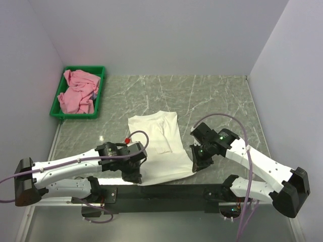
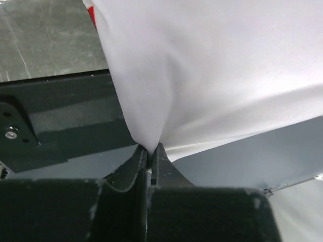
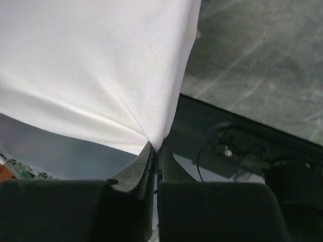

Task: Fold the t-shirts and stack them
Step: Fold the tshirt

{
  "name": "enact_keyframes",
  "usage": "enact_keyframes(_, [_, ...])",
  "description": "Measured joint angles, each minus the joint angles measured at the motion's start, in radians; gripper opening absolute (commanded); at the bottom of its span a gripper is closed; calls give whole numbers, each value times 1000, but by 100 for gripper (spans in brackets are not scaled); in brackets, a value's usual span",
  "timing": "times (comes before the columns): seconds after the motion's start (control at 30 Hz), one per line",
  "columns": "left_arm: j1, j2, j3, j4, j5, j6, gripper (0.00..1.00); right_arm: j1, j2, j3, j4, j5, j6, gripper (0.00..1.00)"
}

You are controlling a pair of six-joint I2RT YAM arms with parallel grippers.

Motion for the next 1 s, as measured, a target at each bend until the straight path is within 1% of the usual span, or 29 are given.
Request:
enact_keyframes(0.07, [6,6,32,-20,-4,-8,1,0,7,34,-43,0,1,0])
enact_keyframes(0.13, [34,8,71,-43,-8,-5,1,-3,32,98,-79,17,-4,0])
enact_keyframes(0.23, [142,2,98,-55,-19,24,1,-23,90,214,-105,35,-28,0])
enact_keyframes(0.33, [292,-2,103,-50,-27,84,1,-50,161,308,-105,40,-53,0])
enact_keyframes(0.4, [373,6,112,-35,-29,128,1,-72,216,363,-100,39,-74,0])
enact_keyframes(0.57, [512,61,135,27,-23,238,1,-130,337,477,-94,31,-124,0])
enact_keyframes(0.7, [590,117,153,67,-10,304,1,-166,426,578,-89,19,-160,0])
enact_keyframes(1.0, [704,178,205,135,1,391,1,-224,573,745,-86,-4,-212,0])
